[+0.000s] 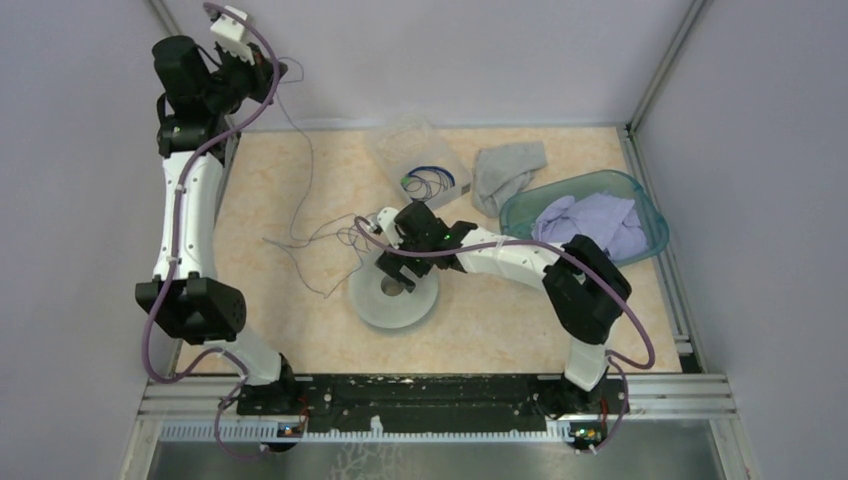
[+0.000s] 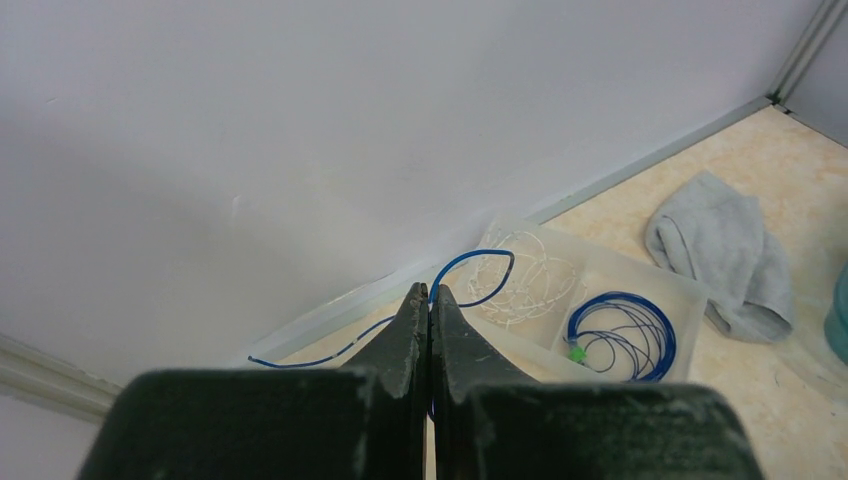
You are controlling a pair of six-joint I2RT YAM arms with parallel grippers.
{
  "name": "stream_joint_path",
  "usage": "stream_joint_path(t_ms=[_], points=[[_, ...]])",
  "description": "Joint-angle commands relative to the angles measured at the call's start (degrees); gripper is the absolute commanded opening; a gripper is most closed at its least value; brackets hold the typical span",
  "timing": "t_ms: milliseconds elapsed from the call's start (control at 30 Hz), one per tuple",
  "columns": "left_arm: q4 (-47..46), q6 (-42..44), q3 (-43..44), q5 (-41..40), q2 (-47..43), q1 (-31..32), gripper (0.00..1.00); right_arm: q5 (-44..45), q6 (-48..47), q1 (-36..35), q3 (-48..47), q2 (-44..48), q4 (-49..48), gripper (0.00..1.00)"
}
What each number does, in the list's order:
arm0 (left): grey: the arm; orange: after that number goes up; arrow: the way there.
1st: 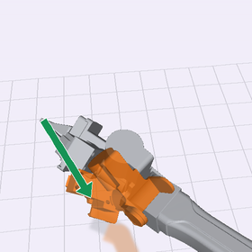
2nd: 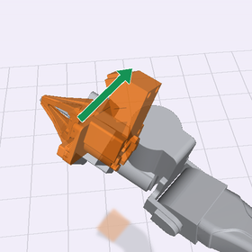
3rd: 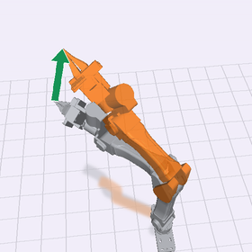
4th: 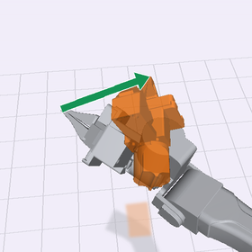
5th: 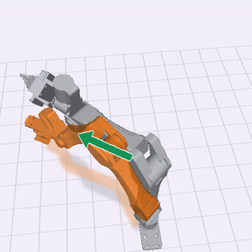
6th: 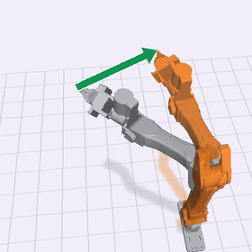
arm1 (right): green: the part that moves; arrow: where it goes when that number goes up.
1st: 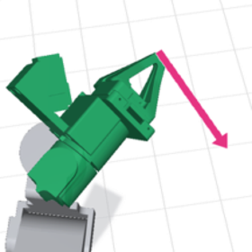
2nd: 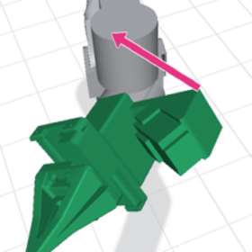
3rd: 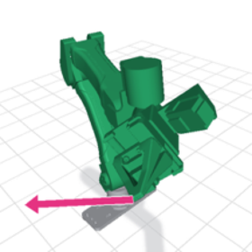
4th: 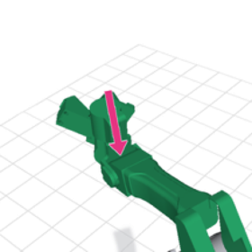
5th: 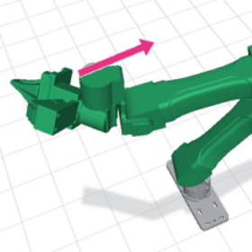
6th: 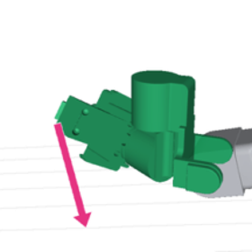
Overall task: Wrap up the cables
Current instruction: Pick up the cable reel from the corner of the board.
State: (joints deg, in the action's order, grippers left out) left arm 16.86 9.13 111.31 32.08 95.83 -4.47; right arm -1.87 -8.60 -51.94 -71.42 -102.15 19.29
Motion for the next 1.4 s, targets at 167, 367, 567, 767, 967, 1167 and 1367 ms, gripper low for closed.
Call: stream_joint_path(t_ms=[167, 367, 567, 767, 967, 1167, 1367], points=[[-0.77, 6.17, -5.69, 0.28, -5.12, 4.88, 0.0, 4.0, -1.25, -0.7, -4.77, -4.71, -1.33, 0.85], [-0.83, 6.74, -9.41, 1.57, -7.56, 6.35, 0.0, 7.28, -4.17, -0.34, -4.97, -2.08, -2.03, 0.59], [-0.87, 8.69, -11.51, 0.29, -8.71, 6.4, 0.0, 7.4, -10.2, 3.44, -1.13, 7.36, -3.62, 0.35], [-2.02, 7.43, -13.45, 1.72, -9.16, 6.44, 0.0, 2.79, -14.94, 10.4, 2.94, 18.12, -3.81, 0.2], [-4.45, 1.68, -15.36, 6.0, -9.09, 6.53, 0.0, -16.66, -7.26, 20.59, 4.56, 23.86, -4.67, 0.09], [-7.96, -5.05, -20.22, 10.06, -10.9, 8.27, 0.0, -33.27, 8.76, 21.44, 8.69, 23.02, -16.02, 0.01], [-8.77, -7.58, -24.75, 10.2, -13.55, 10.77, 0.0, -45.82, 28.12, 21.55, 13.2, 16.22, -32.7, 0.0]])
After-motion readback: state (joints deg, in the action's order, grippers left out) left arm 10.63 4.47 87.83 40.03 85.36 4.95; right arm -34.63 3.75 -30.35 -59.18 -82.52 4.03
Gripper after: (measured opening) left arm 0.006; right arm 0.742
